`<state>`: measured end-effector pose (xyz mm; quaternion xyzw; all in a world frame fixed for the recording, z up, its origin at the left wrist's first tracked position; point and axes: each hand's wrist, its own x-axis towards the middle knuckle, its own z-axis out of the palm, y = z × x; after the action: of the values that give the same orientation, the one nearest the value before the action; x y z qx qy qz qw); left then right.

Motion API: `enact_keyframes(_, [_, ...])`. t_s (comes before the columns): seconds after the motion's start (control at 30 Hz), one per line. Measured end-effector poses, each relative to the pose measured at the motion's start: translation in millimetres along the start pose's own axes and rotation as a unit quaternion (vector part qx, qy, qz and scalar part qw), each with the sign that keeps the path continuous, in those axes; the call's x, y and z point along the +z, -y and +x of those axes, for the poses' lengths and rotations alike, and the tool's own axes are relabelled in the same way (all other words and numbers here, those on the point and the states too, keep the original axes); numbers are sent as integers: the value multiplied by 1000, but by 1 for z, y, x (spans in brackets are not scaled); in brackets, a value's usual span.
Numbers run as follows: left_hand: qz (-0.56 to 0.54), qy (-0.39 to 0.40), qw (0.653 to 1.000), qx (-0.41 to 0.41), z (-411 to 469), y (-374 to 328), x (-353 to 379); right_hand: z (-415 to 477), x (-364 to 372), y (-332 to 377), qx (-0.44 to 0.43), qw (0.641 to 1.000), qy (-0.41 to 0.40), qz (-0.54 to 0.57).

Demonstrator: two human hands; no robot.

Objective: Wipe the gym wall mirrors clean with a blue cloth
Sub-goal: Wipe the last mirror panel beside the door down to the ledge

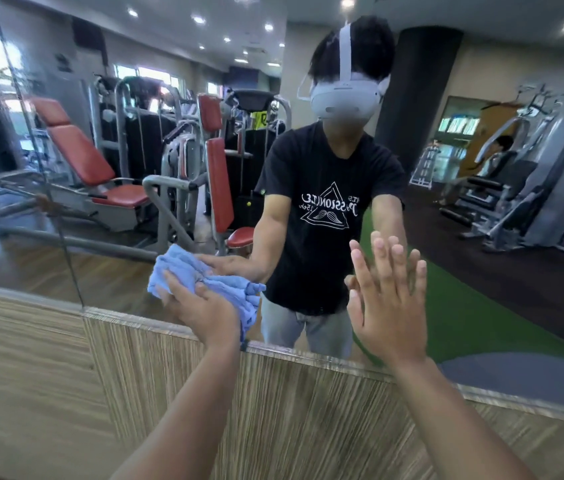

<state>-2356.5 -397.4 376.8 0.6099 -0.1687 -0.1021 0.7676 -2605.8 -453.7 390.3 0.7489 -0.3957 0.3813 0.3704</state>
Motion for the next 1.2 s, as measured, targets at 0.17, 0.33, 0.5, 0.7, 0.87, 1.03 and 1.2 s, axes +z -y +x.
enact_keyframes(0.17, [-5, 33, 989, 147, -66, -44, 49, -13, -27, -63, 16, 999, -18, -21])
enact_keyframes(0.33, [63, 104, 928, 351, -142, -76, 111, -20, -44, -136, 59, 997, -30, -44])
enact_keyframes(0.5, [162, 200, 795, 549, -197, -31, 133, -25, -43, -180, 68, 996, -38, -51])
enact_keyframes(0.7, [277, 192, 694, 636, -140, 41, 71, -25, -23, -181, 61, 994, -75, -41])
enact_keyframes(0.87, [214, 121, 851, 464, -90, 1, 58, -25, -15, -180, 67, 990, -103, -64])
enact_keyframes(1.03, [144, 67, 871, 465, -135, -73, 123, -27, -14, -179, 66, 990, -106, -71])
enact_keyframes(1.2, [144, 136, 772, 604, -204, -50, 154, -28, -14, -180, 69, 990, -107, -65])
